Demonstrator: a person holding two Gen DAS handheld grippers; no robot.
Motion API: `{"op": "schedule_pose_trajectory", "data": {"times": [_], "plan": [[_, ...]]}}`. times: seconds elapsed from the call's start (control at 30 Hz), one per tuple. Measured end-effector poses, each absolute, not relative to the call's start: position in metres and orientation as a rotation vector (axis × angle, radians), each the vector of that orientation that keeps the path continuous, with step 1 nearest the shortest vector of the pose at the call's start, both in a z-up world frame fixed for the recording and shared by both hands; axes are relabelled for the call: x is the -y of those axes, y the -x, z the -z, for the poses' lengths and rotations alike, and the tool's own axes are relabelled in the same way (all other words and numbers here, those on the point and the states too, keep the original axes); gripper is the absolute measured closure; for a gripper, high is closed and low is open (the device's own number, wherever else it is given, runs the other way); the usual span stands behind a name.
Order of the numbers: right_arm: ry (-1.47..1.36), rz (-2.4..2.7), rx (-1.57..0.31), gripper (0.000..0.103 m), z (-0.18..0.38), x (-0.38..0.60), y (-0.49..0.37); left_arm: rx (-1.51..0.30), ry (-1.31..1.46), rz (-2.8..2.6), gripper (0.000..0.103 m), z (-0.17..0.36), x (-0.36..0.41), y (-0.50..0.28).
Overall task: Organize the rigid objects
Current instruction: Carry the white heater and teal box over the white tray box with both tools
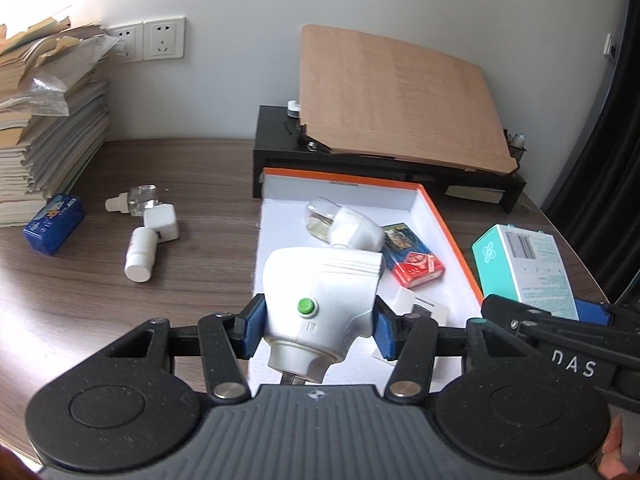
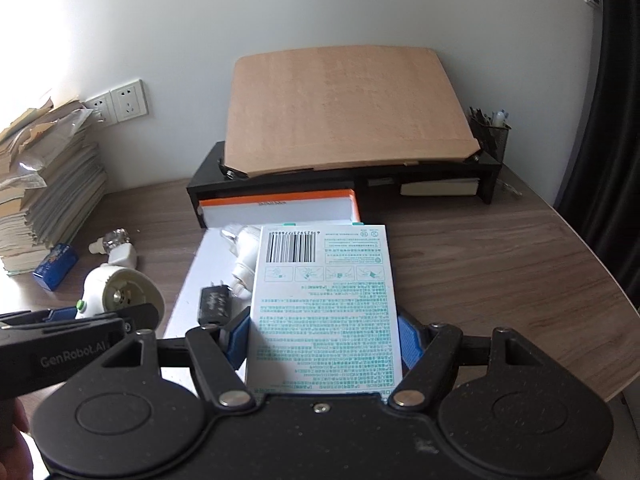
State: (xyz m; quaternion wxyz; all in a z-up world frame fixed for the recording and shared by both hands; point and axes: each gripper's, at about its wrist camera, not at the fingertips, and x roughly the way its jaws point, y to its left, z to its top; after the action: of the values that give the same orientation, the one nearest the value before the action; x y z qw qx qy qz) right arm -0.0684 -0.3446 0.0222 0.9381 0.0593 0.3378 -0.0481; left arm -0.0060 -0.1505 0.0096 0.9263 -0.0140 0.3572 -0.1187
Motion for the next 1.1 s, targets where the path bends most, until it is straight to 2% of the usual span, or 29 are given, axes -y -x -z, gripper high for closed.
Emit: {"op": "schedule_pose_trajectory", "data": {"times": [1.1], "plan": [[-0.131, 0.062, -0.732, 0.019, -0.004, 0.347, 0.075, -0.764, 0.01, 0.244, 0.049, 0.005, 0.165, 0.005]]}}
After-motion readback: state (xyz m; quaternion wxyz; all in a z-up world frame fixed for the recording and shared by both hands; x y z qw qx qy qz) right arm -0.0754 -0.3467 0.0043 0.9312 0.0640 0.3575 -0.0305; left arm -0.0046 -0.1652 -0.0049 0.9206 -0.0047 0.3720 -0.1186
